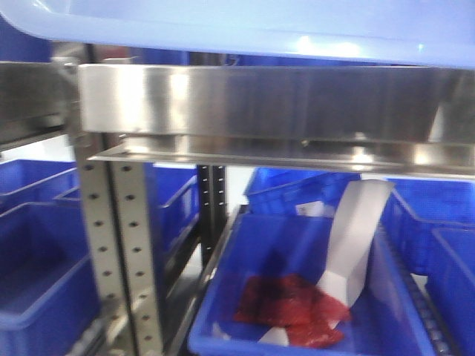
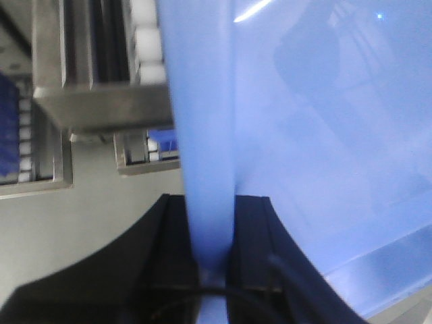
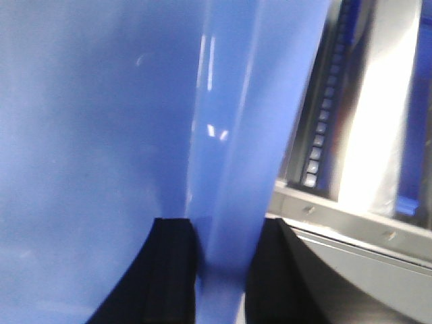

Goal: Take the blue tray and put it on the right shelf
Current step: 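Drive up to the rack, holding the tray above the metal shelf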

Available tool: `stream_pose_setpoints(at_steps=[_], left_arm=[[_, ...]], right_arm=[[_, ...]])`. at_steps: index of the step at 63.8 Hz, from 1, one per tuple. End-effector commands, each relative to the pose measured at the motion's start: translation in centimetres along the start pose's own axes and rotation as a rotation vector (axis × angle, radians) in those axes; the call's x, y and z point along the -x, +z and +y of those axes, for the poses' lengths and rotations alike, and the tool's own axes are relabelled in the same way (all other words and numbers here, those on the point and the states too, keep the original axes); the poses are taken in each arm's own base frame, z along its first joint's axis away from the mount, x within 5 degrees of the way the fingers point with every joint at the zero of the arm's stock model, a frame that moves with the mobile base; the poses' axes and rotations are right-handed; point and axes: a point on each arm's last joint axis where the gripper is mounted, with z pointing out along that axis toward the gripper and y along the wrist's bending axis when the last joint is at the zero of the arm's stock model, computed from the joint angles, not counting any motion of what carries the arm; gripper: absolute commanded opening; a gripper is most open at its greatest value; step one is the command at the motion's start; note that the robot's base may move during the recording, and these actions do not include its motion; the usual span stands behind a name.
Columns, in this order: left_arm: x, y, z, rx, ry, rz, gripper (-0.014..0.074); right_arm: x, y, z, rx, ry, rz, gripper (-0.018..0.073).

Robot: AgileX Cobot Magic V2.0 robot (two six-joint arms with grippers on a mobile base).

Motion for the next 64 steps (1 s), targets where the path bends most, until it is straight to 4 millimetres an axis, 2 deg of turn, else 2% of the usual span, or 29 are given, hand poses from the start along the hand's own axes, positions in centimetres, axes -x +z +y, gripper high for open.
stream_pose_setpoints(at_steps=[1, 64], left_arm=[[-0.81, -1.79, -0.47, -0.043, 0.029, 0.031, -0.0048], [-0.81, -1.79, -0.48, -0.045, 0.029, 0.032, -0.0048]], right_arm=[[0.90, -1.50, 0.56, 0.052, -0.027, -0.116, 0.0057], [0.90, -1.50, 0.56, 0.052, -0.027, -0.116, 0.0057]])
